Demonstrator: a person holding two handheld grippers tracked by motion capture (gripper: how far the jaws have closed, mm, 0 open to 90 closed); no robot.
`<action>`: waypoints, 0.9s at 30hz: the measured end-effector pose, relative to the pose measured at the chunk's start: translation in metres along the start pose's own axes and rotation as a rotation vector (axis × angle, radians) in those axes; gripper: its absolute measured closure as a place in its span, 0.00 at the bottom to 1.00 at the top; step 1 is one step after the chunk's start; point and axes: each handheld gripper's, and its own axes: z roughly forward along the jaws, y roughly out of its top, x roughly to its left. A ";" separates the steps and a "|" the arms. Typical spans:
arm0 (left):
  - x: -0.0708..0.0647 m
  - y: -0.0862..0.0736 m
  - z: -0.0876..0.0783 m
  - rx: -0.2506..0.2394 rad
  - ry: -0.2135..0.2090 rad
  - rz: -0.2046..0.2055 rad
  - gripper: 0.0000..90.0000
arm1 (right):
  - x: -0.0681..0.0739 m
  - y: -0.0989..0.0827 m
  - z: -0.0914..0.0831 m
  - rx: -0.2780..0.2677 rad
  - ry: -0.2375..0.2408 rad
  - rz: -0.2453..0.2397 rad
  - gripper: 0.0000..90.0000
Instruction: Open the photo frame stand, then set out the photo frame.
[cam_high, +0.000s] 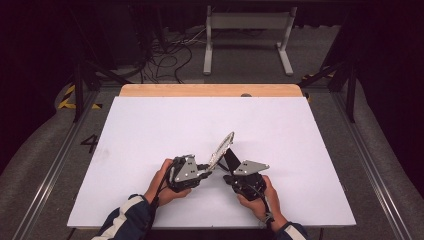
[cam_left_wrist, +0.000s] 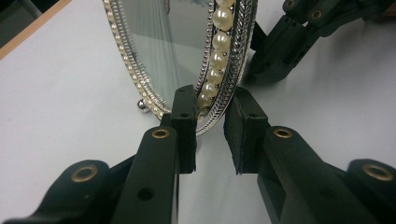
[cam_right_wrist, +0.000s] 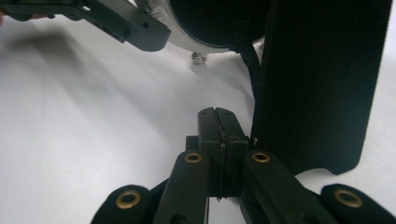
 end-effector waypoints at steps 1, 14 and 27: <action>-0.001 0.001 0.000 0.001 -0.003 0.004 0.83 | -0.001 0.000 -0.001 0.004 0.000 0.002 1.00; -0.009 0.005 0.005 -0.012 -0.033 -0.009 0.80 | -0.013 -0.004 -0.005 0.007 -0.024 0.025 1.00; -0.013 0.008 0.010 -0.027 -0.047 -0.034 0.80 | -0.024 -0.007 -0.008 0.002 -0.035 0.049 1.00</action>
